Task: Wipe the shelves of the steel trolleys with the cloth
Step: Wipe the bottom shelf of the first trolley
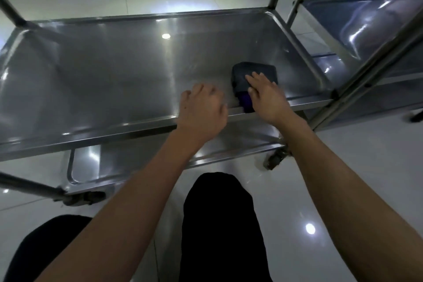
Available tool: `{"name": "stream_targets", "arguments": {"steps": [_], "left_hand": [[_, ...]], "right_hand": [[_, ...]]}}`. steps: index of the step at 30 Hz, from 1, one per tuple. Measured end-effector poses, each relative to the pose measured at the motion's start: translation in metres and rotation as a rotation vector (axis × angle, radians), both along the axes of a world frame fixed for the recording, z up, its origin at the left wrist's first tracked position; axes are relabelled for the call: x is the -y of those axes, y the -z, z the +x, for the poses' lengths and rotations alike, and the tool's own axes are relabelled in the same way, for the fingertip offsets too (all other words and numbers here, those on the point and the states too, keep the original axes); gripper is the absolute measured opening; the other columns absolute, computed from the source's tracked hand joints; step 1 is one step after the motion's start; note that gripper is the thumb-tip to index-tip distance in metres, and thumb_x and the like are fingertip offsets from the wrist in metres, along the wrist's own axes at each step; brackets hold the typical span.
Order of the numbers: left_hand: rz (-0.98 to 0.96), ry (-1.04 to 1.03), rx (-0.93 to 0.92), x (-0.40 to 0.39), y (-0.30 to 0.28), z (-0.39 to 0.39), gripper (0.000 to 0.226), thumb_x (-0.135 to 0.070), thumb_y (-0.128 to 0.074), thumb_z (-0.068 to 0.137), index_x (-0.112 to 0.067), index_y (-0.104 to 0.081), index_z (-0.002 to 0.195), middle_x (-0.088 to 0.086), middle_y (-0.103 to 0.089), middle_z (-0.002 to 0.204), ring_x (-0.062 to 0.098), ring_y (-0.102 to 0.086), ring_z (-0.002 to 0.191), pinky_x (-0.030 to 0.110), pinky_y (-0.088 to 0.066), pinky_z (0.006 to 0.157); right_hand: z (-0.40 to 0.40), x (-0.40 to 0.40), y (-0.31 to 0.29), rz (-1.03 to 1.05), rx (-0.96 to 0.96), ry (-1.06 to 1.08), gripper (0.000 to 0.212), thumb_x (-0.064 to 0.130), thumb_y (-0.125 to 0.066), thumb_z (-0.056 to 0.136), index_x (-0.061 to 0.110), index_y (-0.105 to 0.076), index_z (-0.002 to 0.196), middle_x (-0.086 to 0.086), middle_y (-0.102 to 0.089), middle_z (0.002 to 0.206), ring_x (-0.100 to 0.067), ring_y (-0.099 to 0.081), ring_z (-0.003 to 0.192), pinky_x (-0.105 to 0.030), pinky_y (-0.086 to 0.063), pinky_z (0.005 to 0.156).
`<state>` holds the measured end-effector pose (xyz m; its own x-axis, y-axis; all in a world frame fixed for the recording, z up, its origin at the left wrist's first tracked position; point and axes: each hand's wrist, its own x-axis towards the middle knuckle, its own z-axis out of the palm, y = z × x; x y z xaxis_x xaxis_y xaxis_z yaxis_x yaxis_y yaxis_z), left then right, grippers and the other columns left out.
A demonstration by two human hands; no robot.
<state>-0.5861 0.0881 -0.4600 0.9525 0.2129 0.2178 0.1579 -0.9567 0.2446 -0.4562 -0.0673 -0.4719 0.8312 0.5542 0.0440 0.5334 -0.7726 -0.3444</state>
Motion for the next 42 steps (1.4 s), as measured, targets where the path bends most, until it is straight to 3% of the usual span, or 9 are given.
{"name": "stream_targets", "arguments": {"steps": [10, 20, 30, 34, 42], "left_hand": [[0.001, -0.045, -0.057, 0.043, 0.013, 0.035, 0.030, -0.036, -0.044, 0.098, -0.025, -0.070, 0.109, 0.003, -0.055, 0.119, 0.025, -0.049, 0.115, 0.045, -0.041, 0.099], [0.017, -0.035, 0.000, 0.041, 0.020, 0.039, 0.028, -0.034, -0.044, 0.099, -0.023, -0.069, 0.104, 0.002, -0.055, 0.116, 0.025, -0.051, 0.109, 0.045, -0.042, 0.095], [-0.015, 0.145, 0.050, 0.003, 0.018, 0.016, 0.027, -0.032, -0.053, 0.096, -0.021, -0.067, 0.116, 0.000, -0.064, 0.120, 0.027, -0.055, 0.116, 0.046, -0.046, 0.097], [0.007, 0.019, 0.128, -0.035, 0.019, -0.013, 0.028, -0.033, -0.056, 0.094, -0.020, -0.069, 0.115, 0.001, -0.065, 0.121, 0.027, -0.056, 0.116, 0.045, -0.044, 0.095], [0.018, -0.271, 0.045, -0.105, 0.013, -0.069, 0.027, -0.033, -0.054, 0.096, -0.019, -0.070, 0.112, 0.002, -0.063, 0.120, 0.027, -0.054, 0.113, 0.046, -0.042, 0.094]], "right_hand": [[0.074, 0.096, -0.001, -0.083, 0.003, 0.214, 0.047, 0.021, -0.033, 0.108, 0.015, -0.033, 0.155, -0.006, -0.026, 0.163, -0.023, -0.019, 0.152, -0.046, -0.017, 0.121], [0.080, 0.095, -0.001, -0.107, 0.055, 0.237, 0.048, 0.022, -0.030, 0.107, 0.019, -0.030, 0.155, -0.004, -0.025, 0.163, -0.023, -0.018, 0.152, -0.048, -0.016, 0.121], [0.052, 0.027, -0.002, -0.069, 0.024, 0.053, 0.048, 0.024, -0.030, 0.108, 0.020, -0.028, 0.156, -0.003, -0.024, 0.164, -0.023, -0.017, 0.152, -0.047, -0.017, 0.120], [0.039, -0.016, -0.003, -0.075, -0.015, -0.018, 0.049, 0.025, -0.028, 0.108, 0.023, -0.025, 0.157, -0.001, -0.020, 0.165, -0.021, -0.012, 0.153, -0.044, -0.012, 0.121], [-0.021, -0.131, 0.003, -0.055, 0.008, -0.268, 0.050, 0.026, -0.028, 0.108, 0.025, -0.023, 0.157, 0.000, -0.018, 0.166, -0.019, -0.011, 0.153, -0.044, -0.010, 0.122]]}}
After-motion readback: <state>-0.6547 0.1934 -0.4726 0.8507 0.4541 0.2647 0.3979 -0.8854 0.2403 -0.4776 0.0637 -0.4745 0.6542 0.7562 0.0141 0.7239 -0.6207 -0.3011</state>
